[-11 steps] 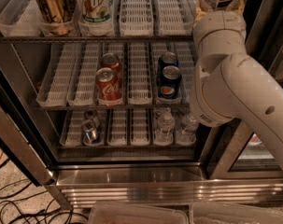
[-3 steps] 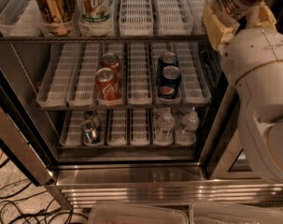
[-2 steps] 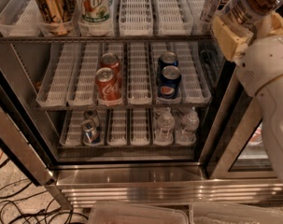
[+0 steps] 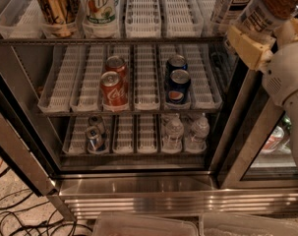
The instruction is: Pick blue plastic bottle from top shelf of fridge
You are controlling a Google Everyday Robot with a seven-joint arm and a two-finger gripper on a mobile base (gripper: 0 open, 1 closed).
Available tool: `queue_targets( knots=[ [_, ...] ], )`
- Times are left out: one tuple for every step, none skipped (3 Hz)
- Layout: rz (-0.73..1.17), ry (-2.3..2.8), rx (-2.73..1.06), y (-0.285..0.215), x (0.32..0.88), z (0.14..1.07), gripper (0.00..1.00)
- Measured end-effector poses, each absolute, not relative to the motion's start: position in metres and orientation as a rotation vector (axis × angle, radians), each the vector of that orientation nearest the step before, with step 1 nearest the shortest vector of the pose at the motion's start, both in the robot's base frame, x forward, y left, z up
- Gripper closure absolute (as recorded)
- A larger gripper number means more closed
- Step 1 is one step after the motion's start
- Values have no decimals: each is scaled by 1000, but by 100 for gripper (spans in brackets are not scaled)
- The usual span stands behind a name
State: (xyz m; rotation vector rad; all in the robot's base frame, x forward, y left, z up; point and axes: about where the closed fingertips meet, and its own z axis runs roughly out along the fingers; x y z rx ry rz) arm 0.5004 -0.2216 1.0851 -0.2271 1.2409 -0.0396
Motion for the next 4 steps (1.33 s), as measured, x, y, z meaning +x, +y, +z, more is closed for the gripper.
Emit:
queue_targets(
  knots=[
    [24, 1265, -277, -203, 502, 1067, 100],
    [127, 1336, -348, -181, 495, 1035, 100],
    [260, 1375, -452, -143, 482, 1014, 100],
    [371, 1391, -554, -117, 472, 1005, 100]
  ],
)
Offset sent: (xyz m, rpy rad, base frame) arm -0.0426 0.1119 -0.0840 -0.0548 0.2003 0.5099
